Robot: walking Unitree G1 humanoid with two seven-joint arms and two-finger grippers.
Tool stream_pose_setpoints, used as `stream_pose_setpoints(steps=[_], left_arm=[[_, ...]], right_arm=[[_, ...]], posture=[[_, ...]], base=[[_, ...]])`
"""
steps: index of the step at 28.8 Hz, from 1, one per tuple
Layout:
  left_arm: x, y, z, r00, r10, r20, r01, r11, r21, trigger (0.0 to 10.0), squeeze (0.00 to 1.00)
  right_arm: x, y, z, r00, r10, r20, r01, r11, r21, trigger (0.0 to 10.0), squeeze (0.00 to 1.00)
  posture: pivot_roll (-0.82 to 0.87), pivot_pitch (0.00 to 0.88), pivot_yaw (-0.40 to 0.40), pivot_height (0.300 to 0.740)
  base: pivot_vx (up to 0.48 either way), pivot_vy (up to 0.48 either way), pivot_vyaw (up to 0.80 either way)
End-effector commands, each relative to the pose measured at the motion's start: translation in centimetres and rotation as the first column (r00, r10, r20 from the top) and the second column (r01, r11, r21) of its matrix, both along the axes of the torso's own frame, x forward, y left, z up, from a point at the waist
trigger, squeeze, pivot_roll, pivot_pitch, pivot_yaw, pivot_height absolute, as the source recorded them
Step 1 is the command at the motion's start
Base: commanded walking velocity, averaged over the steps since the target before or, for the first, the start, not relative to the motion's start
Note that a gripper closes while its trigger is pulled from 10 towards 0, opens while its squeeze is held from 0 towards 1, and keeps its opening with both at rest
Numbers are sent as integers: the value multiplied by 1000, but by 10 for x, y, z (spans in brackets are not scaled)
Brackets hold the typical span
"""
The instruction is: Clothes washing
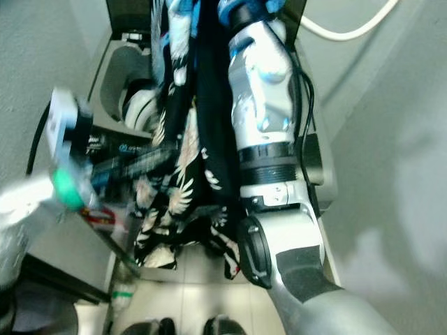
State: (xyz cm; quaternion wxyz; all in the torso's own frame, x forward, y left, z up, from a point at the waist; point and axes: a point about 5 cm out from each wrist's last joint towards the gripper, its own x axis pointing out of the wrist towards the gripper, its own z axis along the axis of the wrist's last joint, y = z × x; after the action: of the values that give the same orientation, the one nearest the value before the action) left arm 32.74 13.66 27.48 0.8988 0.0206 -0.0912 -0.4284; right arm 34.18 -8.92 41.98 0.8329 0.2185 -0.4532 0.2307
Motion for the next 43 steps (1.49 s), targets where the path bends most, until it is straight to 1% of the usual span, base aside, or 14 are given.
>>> stream_pose_setpoints(steps=[1,4,7,9,10,12,13,16,19,28,32,35,40,43], left_arm=[[26,28,-3,991,133,4,-133,990,36,10000,0],[60,61,33,911,396,117,-406,911,76,10000,0],[60,61,33,911,396,117,-406,911,76,10000,0],[67,79,58,827,528,195,-547,835,61,10000,0],[67,98,84,728,632,266,-660,751,23,10000,0],[67,98,84,728,632,266,-660,751,23,10000,0],[65,108,101,661,683,311,-718,696,-2,10000,0],[52,74,77,836,449,315,-487,872,52,10000,0],[39,51,60,880,339,333,-378,924,60,10000,0],[-14,-13,9,799,350,488,-421,906,40,10000,0],[-14,-13,9,799,350,488,-421,906,40,10000,0],[-48,-25,-31,809,359,465,-439,895,73,10000,0],[-62,-29,-56,835,319,449,-413,902,126,10000,0],[-66,-34,-59,848,300,437,-392,910,135,10000,0]], right_arm=[[-11,-14,16,996,51,70,-56,997,60,10000,0],[-15,-31,16,992,84,90,-91,993,81,10000,0],[-15,-31,16,992,84,90,-91,993,81,10000,0],[-12,-35,8,994,79,72,-84,995,59,10000,0],[-2,-30,-10,999,24,22,-24,1000,-18,10000,0],[-2,-30,-10,999,24,22,-24,1000,-18,10000,0],[6,-20,-27,1000,-13,-14,11,994,-109,10000,0],[35,55,-74,977,-127,-169,54,923,-382,10000,0],[38,70,-77,969,-134,-206,42,916,-398,10000,0],[49,78,-66,908,-315,-276,181,890,-419,10000,0],[49,78,-66,908,-315,-276,181,890,-419,10000,0],[53,61,-48,854,-439,-280,343,879,-333,10000,0],[48,42,-15,820,-524,-230,486,850,-204,10000,0],[52,45,-14,788,-582,-200,512,801,-311,10000,0]], posture=[[15,86,56,740],[-7,93,68,740],[-7,93,68,740],[-11,98,72,740],[-5,104,76,740],[-5,104,76,740],[7,108,75,740],[30,114,54,740],[34,113,40,740],[77,109,3,740],[77,109,3,740],[91,106,-2,740],[89,106,0,740],[88,106,1,740]], base=[[0,0,0],[0,0,0],[0,0,0],[0,0,0],[0,0,0],[0,0,0],[0,0,0],[0,0,0],[0,0,0],[0,0,0],[0,0,0],[0,0,0],[0,0,0],[0,0,0]])
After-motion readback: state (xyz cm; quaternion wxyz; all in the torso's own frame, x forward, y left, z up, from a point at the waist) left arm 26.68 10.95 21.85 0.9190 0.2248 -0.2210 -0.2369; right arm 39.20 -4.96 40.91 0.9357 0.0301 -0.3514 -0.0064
